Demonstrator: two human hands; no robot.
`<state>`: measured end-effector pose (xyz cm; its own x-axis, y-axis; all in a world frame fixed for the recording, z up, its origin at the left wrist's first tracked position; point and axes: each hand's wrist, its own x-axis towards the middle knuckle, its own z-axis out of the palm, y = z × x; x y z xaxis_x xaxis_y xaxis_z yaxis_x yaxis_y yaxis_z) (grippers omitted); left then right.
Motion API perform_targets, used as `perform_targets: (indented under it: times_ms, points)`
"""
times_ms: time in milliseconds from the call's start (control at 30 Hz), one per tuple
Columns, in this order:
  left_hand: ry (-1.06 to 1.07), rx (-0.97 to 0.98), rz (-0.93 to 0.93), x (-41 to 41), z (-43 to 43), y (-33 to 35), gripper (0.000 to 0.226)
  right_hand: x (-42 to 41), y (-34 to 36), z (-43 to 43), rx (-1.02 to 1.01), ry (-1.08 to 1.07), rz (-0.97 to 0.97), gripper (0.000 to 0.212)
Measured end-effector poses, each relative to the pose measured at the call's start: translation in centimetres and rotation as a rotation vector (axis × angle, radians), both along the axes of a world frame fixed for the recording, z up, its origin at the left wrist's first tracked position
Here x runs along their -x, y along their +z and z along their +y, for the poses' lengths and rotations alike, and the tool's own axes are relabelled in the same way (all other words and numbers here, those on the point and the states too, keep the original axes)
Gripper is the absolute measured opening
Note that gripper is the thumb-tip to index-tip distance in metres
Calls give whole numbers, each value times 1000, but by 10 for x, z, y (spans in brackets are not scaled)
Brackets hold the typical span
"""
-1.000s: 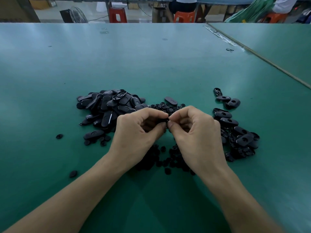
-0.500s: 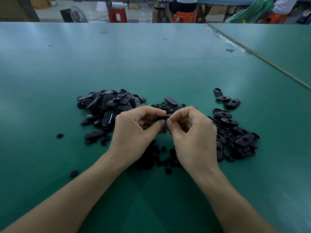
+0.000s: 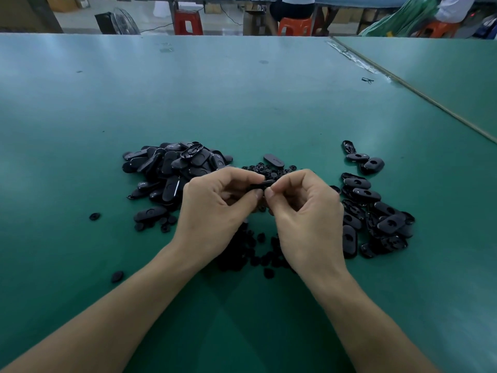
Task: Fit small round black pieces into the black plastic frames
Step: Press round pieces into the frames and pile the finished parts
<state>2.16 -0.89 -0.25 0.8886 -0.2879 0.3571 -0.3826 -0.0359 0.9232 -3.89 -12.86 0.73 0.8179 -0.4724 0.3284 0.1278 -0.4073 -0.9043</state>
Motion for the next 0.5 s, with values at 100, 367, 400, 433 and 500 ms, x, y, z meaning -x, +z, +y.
perform_targets:
  times_ms: [100, 367, 400, 433, 500]
  points:
    - [3, -25, -23, 0, 0, 0, 32, 1, 2, 1, 78, -35, -29, 29]
    - [4, -39, -9, 0, 1, 0, 21, 4, 4, 2, 267, 11, -74, 15]
    - [8, -35, -8, -1, 2, 0, 21, 3, 4, 1, 267, 25, -69, 15]
    - [11, -34, -7, -1, 1, 0, 21, 3, 4, -1, 257, 41, -63, 15]
    - [10, -32, 2, -2, 0, 0, 23, 1, 5, -4, 232, 63, -56, 16]
